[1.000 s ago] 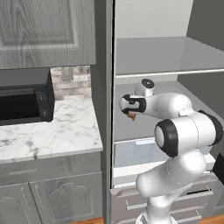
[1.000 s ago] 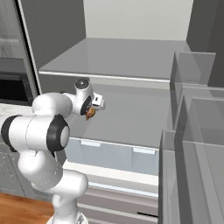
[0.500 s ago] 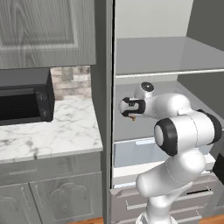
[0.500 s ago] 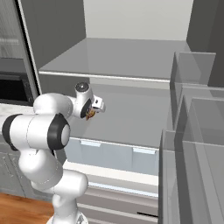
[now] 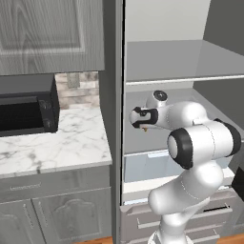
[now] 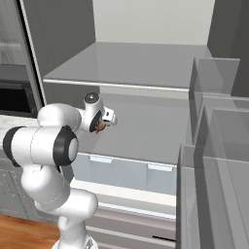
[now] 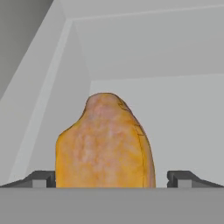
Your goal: Gather the lime and eggplant from the fridge and place them on a tray on the dining counter. Then gather the chicken drumsticks from the fridge and place them on the other tray.
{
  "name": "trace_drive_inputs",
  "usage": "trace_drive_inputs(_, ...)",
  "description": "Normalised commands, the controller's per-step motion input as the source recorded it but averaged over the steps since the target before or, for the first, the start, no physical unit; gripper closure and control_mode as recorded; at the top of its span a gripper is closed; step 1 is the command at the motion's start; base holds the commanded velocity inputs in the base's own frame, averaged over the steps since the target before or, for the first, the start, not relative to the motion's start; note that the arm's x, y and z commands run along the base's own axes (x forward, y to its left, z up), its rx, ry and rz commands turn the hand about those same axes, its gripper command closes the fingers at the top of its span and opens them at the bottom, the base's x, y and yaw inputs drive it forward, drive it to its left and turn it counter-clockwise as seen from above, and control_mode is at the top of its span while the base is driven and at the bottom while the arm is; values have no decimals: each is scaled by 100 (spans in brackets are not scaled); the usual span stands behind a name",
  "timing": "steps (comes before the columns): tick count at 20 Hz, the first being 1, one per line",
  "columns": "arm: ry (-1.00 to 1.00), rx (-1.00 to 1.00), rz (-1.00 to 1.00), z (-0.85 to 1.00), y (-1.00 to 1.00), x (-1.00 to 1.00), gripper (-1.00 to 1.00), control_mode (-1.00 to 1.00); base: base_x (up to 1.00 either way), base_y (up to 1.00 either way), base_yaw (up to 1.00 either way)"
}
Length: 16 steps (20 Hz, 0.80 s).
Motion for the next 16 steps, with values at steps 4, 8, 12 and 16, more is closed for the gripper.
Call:
trace_drive_inputs(4,2,0,0,-7,0,0,-100,-100,0,0,0)
trace_drive_inputs(8,3,0,0,-8,0,0,-100,-100,0,0,0)
trace_drive_inputs(12,3,0,0,-4,0,0,100,-100,0,0,0)
trace_drive_inputs(16,1,0,0,0,0,0,100,-100,0,0,0)
